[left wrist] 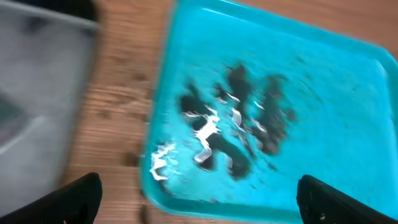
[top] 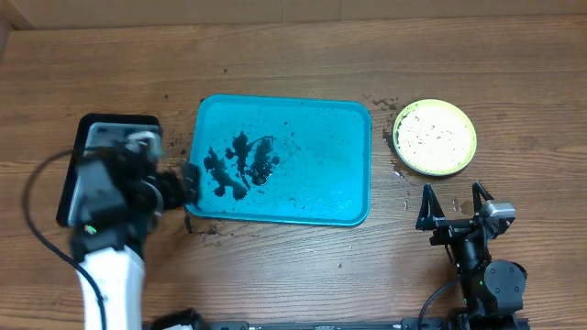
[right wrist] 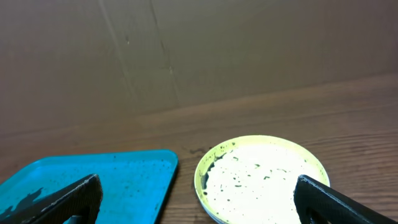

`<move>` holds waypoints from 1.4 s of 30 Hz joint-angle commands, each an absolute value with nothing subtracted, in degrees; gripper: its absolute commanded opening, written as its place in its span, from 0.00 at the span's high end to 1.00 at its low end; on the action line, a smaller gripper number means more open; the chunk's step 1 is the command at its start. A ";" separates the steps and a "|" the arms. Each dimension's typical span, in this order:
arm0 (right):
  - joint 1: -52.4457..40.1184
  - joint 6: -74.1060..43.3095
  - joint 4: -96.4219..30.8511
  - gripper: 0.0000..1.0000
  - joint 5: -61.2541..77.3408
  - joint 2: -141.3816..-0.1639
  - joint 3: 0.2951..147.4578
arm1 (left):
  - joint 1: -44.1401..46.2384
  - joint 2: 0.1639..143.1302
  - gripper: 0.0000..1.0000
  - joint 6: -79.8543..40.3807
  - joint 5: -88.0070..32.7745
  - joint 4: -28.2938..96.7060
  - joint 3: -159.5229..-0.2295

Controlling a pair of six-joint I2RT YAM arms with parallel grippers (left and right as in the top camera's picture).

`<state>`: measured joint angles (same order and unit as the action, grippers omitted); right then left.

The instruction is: Clean dirty plates on tray and stack at the side

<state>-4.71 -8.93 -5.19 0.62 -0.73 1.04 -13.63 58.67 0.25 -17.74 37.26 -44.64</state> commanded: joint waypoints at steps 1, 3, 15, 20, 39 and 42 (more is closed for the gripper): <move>-5.08 -8.51 -4.78 0.00 0.03 -0.23 0.47 | -7.66 51.48 0.00 1.34 -14.74 33.76 -37.69; -5.08 -8.49 -4.80 0.00 0.03 -0.23 0.47 | -5.43 47.20 0.00 1.34 -12.03 30.46 -33.76; -5.08 -8.49 -4.78 0.00 0.03 -0.23 0.47 | -4.51 24.84 0.00 1.37 -11.35 13.72 -14.02; -5.08 -8.49 -4.80 0.00 0.03 -0.23 0.47 | -4.51 13.85 0.00 1.34 -10.00 11.42 -8.36; -5.08 -8.49 -4.78 0.00 0.03 -0.23 0.47 | -4.54 0.16 0.00 0.05 -0.89 4.45 -0.27; -5.08 -8.49 -4.78 0.00 0.03 -0.23 0.47 | -4.54 0.16 0.00 0.21 0.45 4.45 -0.27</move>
